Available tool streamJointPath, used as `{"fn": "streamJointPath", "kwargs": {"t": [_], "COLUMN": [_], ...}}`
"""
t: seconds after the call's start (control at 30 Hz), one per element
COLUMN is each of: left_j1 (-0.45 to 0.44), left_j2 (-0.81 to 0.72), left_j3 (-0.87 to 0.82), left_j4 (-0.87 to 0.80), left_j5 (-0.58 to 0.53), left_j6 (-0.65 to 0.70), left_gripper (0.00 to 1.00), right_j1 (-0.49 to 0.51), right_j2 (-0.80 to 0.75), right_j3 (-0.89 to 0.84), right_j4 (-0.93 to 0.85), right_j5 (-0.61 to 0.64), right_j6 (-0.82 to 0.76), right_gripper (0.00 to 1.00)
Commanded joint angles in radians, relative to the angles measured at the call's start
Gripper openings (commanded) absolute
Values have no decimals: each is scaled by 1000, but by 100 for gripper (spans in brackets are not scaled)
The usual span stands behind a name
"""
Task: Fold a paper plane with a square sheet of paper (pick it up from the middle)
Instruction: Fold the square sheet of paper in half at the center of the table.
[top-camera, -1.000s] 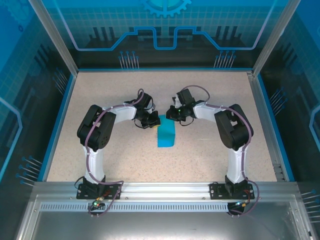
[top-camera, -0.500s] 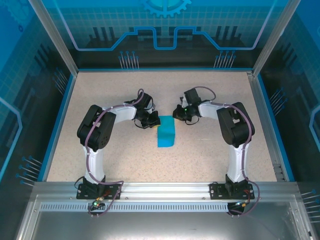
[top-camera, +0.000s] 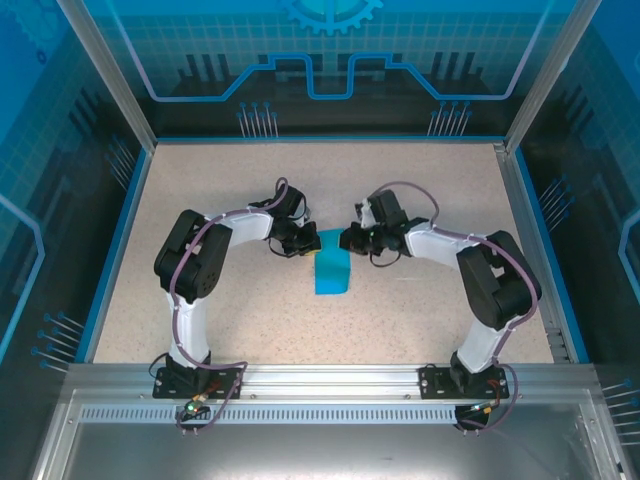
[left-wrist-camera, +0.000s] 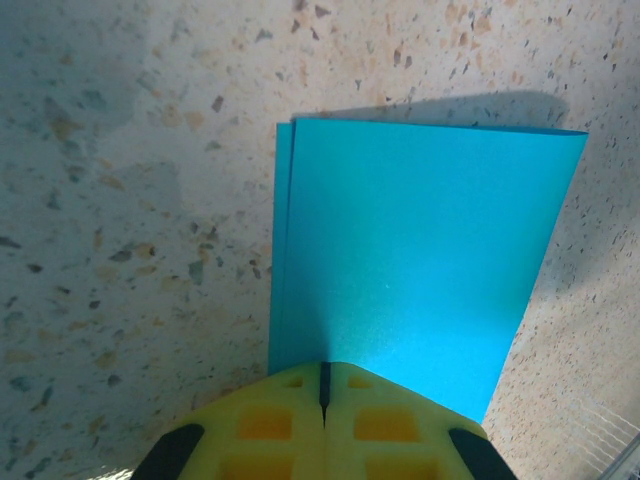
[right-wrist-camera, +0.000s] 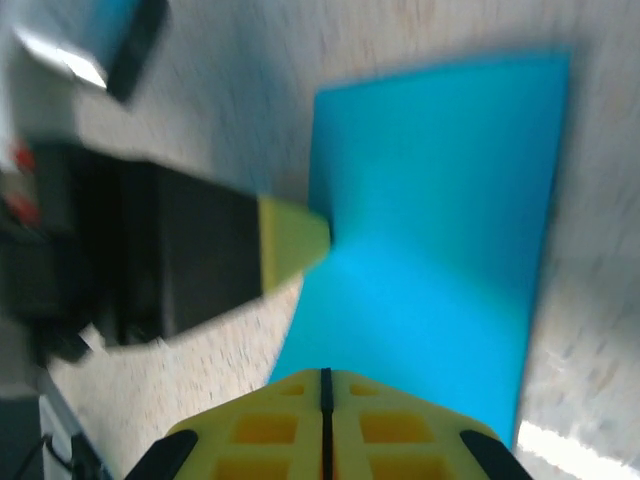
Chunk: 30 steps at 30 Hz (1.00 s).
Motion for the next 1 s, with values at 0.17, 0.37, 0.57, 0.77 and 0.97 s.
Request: {"fn": "streamJointPath", "kwargs": {"t": [0.17, 0.37, 0.57, 0.77, 0.97], "left_j1": [-9, -10, -10, -10, -10], "left_j2": [61, 62, 64, 64, 63], "left_j3": [-66, -75, -77, -80, -87], "left_j4": [-71, -69, -66, -66, -58], "left_j5": [-77, -84, -90, -101, -109], "left_j6": [6, -1, -5, -8, -12], "left_gripper": [0, 0, 0, 0, 0], "right_j1": [23, 26, 26, 28, 34], "right_j2": [46, 59, 48, 31, -14], "right_j3": [-103, -155, -189, -225, -264], "right_j4": [54, 83, 58, 9, -81], "right_j5": [-136, -147, -144, -141, -146], "right_j6": [68, 79, 63, 30, -43], "right_gripper": [8, 9, 9, 9, 9]}}
